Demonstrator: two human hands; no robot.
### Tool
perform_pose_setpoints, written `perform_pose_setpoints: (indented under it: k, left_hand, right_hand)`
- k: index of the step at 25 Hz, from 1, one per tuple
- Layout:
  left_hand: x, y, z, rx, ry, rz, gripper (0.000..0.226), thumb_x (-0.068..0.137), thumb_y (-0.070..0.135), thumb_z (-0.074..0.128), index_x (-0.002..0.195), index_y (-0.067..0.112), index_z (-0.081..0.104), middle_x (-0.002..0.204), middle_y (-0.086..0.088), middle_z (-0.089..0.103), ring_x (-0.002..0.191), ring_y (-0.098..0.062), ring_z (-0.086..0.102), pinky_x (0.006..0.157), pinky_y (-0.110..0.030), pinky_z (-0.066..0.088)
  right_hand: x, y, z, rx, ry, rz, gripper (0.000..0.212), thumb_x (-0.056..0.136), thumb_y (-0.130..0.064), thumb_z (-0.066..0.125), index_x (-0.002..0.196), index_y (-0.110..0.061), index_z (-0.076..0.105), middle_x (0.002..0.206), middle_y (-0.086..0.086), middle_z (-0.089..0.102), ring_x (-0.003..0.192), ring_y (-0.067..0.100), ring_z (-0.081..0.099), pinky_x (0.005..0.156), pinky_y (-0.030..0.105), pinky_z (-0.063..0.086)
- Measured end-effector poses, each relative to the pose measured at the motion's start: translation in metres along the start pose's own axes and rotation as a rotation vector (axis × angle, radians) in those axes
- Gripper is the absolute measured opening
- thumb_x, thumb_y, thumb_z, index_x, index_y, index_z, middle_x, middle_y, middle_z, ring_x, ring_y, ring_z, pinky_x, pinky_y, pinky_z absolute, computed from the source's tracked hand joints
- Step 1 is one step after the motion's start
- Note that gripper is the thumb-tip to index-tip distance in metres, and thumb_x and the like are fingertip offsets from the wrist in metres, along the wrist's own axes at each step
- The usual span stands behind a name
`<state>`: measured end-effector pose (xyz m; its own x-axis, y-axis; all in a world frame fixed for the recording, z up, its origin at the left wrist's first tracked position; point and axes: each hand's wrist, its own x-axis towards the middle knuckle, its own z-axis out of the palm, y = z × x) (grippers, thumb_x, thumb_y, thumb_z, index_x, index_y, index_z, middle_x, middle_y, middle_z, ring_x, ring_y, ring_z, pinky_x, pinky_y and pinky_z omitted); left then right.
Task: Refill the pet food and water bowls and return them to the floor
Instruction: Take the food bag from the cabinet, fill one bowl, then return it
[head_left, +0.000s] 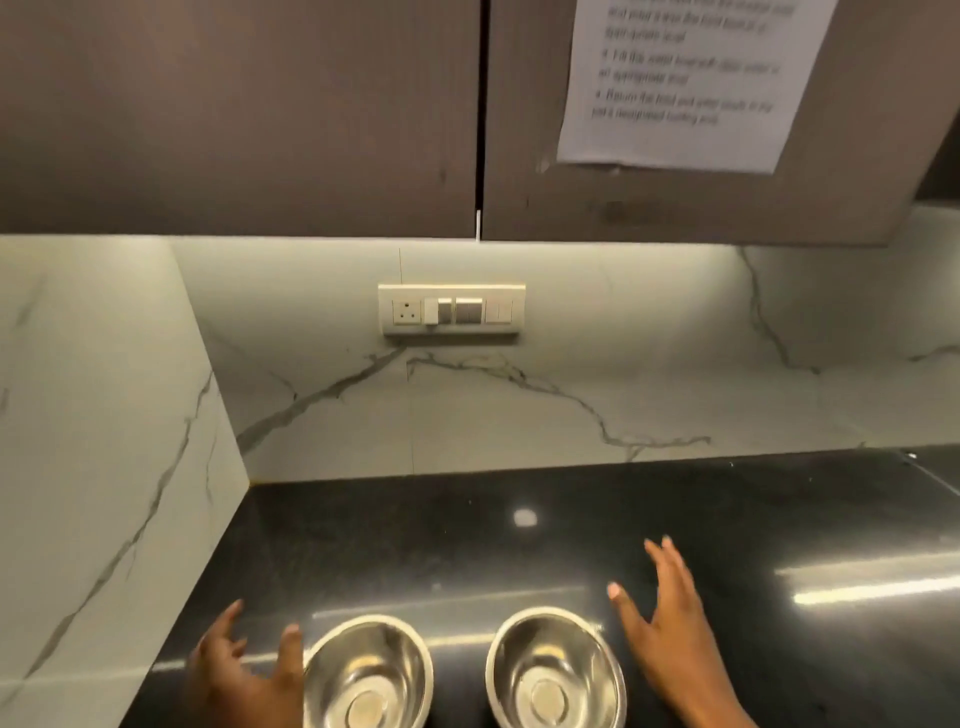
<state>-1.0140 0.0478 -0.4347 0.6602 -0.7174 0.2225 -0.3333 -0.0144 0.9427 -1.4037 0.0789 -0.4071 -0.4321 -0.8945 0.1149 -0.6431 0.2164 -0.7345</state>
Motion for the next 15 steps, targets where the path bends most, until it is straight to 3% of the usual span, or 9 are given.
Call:
perform_pose_setpoints:
  k: [1, 2, 5, 7, 9, 10, 13, 15]
  left_hand:
    - [0.008, 0.036, 0.009, -0.093, -0.073, 0.054, 0.051, 0.082, 0.038, 0.08, 0.129, 0.028, 0.062, 0.128, -0.017, 0.063, 0.096, 0.0, 0.064, 0.087, -0.025, 0.06]
    - [0.015, 0.073, 0.018, -0.165, -0.176, 0.096, 0.044, 0.091, 0.029, 0.08, 0.13, 0.034, 0.06, 0.127, -0.006, 0.066, 0.099, 0.005, 0.063, 0.085, -0.017, 0.059]
    - [0.015, 0.194, 0.054, -0.332, -0.397, 0.255, 0.031, 0.1, 0.031, 0.068, 0.129, 0.039, 0.061, 0.12, 0.016, 0.069, 0.11, -0.001, 0.068, 0.092, -0.025, 0.058]
    - [0.008, 0.274, 0.08, -0.58, -0.564, 0.213, 0.033, 0.097, 0.033, 0.073, 0.129, 0.033, 0.067, 0.121, 0.01, 0.074, 0.115, -0.013, 0.074, 0.097, -0.033, 0.06]
    - [0.003, 0.338, 0.101, -0.936, -0.735, -0.034, 0.044, 0.092, 0.028, 0.078, 0.133, 0.019, 0.068, 0.134, -0.006, 0.074, 0.125, -0.026, 0.072, 0.106, -0.041, 0.058]
    - [0.001, 0.361, 0.109, -1.077, -0.793, -0.147, 0.038, 0.095, 0.023, 0.076, 0.131, 0.013, 0.068, 0.14, -0.012, 0.07, 0.129, -0.03, 0.069, 0.109, -0.043, 0.056]
    - [-0.006, 0.393, 0.122, -1.225, -0.872, -0.317, 0.012, 0.103, 0.016, 0.066, 0.114, 0.013, 0.071, 0.151, -0.018, 0.063, 0.139, -0.032, 0.061, 0.119, -0.044, 0.047]
    - [-0.012, 0.4, 0.121, -1.246, -0.84, -0.352, 0.02, 0.103, 0.019, 0.066, 0.122, 0.014, 0.069, 0.152, -0.018, 0.062, 0.142, -0.03, 0.059, 0.124, -0.044, 0.041]
  right_hand:
    - [0.015, -0.028, -0.018, -0.012, 0.084, -0.151, 0.081, 0.097, -0.035, 0.076, 0.166, -0.024, 0.034, 0.181, -0.003, 0.015, 0.165, 0.021, 0.02, 0.128, 0.043, 0.027]
    - [0.031, -0.058, -0.037, -0.022, 0.161, -0.303, 0.081, 0.098, -0.037, 0.074, 0.166, -0.029, 0.031, 0.181, -0.01, 0.01, 0.166, 0.016, 0.015, 0.127, 0.042, 0.027]
    - [0.065, -0.144, -0.091, -0.025, 0.327, -0.689, 0.085, 0.101, -0.035, 0.071, 0.17, -0.028, 0.022, 0.182, -0.01, 0.0, 0.168, 0.015, 0.005, 0.125, 0.047, 0.028]
    - [0.079, -0.189, -0.125, -0.091, 0.413, -0.824, 0.089, 0.1, -0.044, 0.066, 0.172, -0.025, 0.017, 0.183, -0.005, -0.001, 0.168, 0.018, 0.002, 0.128, 0.048, 0.024]
    - [0.089, -0.217, -0.156, -0.184, 0.46, -0.905, 0.094, 0.099, -0.047, 0.064, 0.173, -0.023, 0.012, 0.183, -0.001, -0.002, 0.168, 0.02, -0.001, 0.132, 0.048, 0.018]
    - [0.092, -0.227, -0.167, -0.226, 0.466, -0.933, 0.096, 0.099, -0.045, 0.067, 0.173, -0.022, 0.01, 0.183, 0.0, -0.003, 0.168, 0.02, -0.003, 0.133, 0.048, 0.016]
    - [0.101, -0.241, -0.191, -0.314, 0.435, -0.941, 0.107, 0.095, -0.039, 0.074, 0.173, -0.019, 0.004, 0.182, 0.002, -0.008, 0.168, 0.022, -0.007, 0.135, 0.05, 0.015]
    - [0.104, -0.244, -0.203, -0.346, 0.406, -0.942, 0.113, 0.092, -0.036, 0.077, 0.173, -0.018, 0.001, 0.182, 0.003, -0.012, 0.168, 0.023, -0.009, 0.135, 0.051, 0.015]
